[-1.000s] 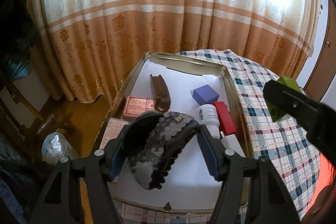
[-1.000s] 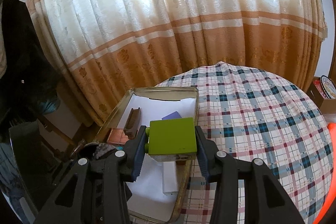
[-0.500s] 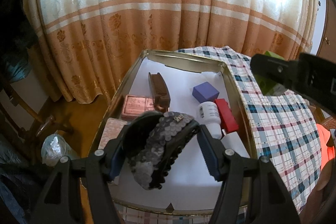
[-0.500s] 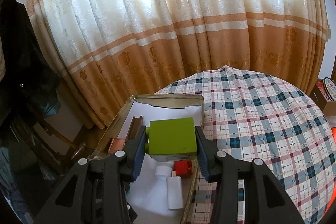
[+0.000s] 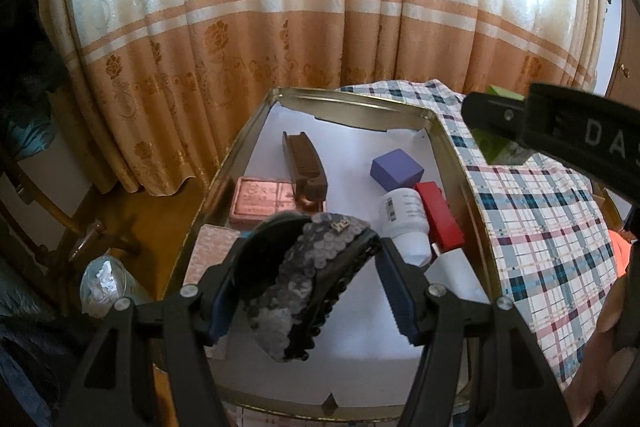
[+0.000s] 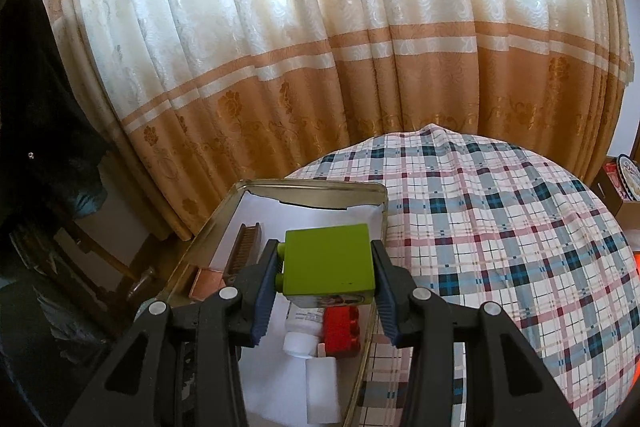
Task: Organize rigid objects
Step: 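Carry the green block and sequined pouch over the tin tray with both grippers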
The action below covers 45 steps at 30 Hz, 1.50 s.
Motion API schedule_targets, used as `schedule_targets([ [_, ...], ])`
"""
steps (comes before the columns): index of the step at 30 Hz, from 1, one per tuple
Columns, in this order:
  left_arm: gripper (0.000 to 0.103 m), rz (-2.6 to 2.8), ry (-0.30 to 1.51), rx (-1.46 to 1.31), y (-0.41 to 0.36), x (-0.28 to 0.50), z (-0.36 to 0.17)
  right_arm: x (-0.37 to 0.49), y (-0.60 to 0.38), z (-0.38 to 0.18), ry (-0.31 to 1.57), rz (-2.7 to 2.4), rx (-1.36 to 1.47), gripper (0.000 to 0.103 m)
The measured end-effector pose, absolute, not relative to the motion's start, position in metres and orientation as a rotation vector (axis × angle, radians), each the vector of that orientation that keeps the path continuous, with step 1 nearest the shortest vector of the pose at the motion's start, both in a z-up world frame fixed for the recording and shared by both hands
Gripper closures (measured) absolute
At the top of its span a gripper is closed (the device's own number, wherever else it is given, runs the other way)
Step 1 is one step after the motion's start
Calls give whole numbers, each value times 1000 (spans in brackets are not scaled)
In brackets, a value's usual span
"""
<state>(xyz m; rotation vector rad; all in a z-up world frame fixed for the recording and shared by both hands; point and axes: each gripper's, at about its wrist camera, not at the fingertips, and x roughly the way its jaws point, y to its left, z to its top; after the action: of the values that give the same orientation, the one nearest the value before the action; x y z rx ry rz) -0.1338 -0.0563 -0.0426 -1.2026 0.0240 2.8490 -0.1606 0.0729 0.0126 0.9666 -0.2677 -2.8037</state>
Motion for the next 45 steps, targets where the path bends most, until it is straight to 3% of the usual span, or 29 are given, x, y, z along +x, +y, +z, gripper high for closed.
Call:
schedule_targets([
  [24, 39, 2841, 80, -1191, -55, -150, -42, -196, 69, -1, -258, -2766, 1031, 56],
  [36, 39, 2851, 90, -1168, -57, -219, -12, -234, 91, 5, -329, -2780, 1054, 56],
  [45, 39, 2794, 46, -1313, -52, -271, -27, -272, 89, -9, -388, -2722, 1159, 56],
])
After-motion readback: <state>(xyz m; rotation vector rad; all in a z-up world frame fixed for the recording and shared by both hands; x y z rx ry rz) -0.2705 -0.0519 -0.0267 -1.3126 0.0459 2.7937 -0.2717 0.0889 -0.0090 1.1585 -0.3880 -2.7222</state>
